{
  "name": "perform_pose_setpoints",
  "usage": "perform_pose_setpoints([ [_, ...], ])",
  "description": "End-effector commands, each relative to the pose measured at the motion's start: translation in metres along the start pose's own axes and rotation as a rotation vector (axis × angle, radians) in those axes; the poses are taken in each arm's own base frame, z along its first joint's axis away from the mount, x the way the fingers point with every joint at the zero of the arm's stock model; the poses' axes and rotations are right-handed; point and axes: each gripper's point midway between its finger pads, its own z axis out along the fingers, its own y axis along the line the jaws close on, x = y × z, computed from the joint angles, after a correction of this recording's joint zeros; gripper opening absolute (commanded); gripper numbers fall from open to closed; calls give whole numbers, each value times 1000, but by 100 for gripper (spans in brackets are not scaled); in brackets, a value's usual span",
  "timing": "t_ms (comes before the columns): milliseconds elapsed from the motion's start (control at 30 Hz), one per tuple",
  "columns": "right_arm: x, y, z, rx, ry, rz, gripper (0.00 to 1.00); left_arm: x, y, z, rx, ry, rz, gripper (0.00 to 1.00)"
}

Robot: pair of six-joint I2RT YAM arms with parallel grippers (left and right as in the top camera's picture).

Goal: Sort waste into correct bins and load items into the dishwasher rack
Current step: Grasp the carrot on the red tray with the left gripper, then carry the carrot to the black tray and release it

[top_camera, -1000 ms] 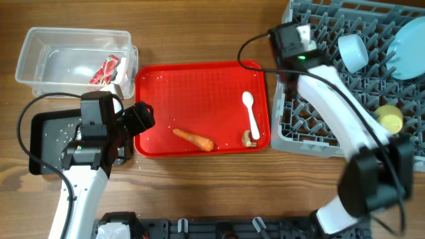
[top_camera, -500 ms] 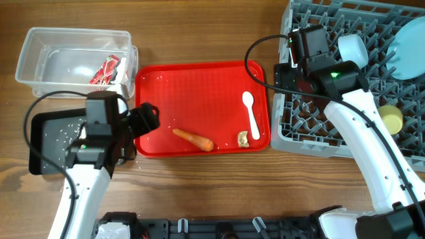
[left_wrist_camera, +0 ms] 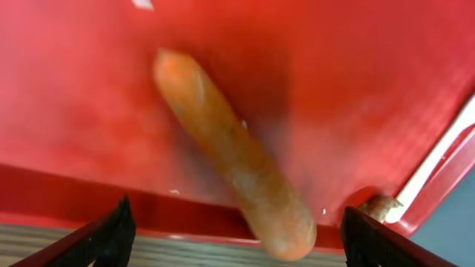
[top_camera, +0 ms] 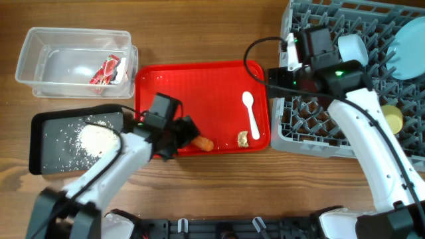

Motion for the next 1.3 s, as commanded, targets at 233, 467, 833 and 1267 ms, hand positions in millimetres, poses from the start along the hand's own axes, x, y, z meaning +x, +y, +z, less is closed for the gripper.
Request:
perform_pose_setpoints([
  [233, 5, -14, -2, -37, 23, 44, 84, 8, -12, 42, -3, 41, -109, 65],
  [467, 4, -15, -2, -37, 22, 44, 84, 1, -6, 49, -30, 7, -111, 40],
  [833, 5, -15, -2, -33, 25, 43, 84, -15, -8, 47, -14, -53, -120, 24],
  [1267, 5, -19, -2, -13, 24, 36, 84, -65, 12, -29, 38, -210, -52, 13],
])
